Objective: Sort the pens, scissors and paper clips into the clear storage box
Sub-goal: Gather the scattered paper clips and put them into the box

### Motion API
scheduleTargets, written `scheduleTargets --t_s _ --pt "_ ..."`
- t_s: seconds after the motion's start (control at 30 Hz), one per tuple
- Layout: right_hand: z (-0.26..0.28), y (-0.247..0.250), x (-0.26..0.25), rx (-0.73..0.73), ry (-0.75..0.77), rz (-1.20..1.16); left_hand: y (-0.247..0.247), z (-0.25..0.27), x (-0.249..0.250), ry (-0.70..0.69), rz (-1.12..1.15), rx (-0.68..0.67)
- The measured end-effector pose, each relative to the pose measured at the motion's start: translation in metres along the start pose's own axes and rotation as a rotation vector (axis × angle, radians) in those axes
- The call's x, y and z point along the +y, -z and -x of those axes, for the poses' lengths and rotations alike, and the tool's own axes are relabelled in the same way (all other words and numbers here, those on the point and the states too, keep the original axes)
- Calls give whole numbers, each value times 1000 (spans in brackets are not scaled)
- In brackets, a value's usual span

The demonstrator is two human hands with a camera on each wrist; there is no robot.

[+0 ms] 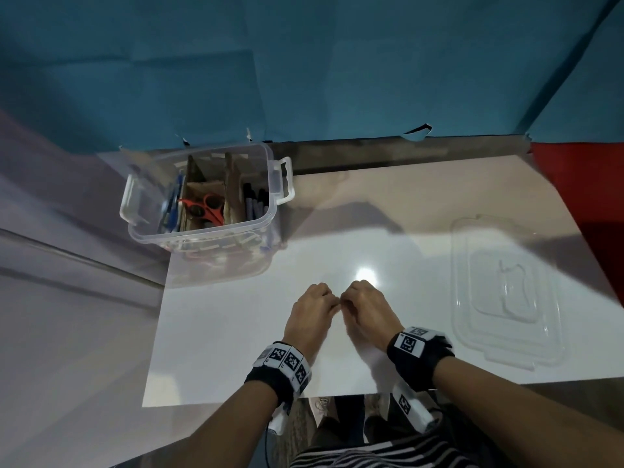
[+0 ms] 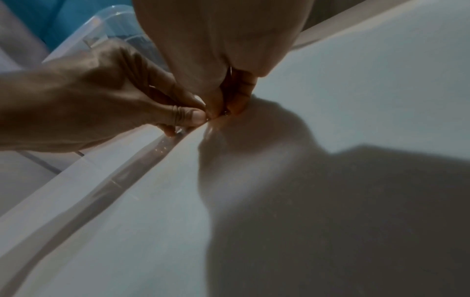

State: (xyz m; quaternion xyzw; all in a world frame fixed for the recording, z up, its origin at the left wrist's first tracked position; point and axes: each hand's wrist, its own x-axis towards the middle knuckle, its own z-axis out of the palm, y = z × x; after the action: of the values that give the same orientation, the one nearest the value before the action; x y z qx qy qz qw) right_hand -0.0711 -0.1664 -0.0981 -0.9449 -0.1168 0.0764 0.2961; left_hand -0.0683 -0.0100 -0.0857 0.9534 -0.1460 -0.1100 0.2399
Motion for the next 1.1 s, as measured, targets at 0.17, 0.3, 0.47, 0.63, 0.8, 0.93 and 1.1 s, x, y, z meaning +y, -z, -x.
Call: scheduleTargets --t_s 0.17,0.3,0.47,0.63,0.8,0.93,1.1 --pt "2 -1 -1 -54 38 -31 -6 9 1 -36 -77 61" --pt "0 -1 1 -55 99 92 -9 10 -1 -75 -128 72" --pt "-10 19 1 -116 91 -37 -2 4 -3 -104 -115 17" --pt "-13 46 6 -104 -31 -138 5 -2 -4 -76 -38 -13" --pt "6 38 2 -97 -103 -67 -1 -3 -10 -43 6 8" --pt "5 16 0 -18 -103 -51 -3 2 -9 -42 19 13" --pt "6 6 7 37 -25 -46 -8 2 -4 -20 9 11"
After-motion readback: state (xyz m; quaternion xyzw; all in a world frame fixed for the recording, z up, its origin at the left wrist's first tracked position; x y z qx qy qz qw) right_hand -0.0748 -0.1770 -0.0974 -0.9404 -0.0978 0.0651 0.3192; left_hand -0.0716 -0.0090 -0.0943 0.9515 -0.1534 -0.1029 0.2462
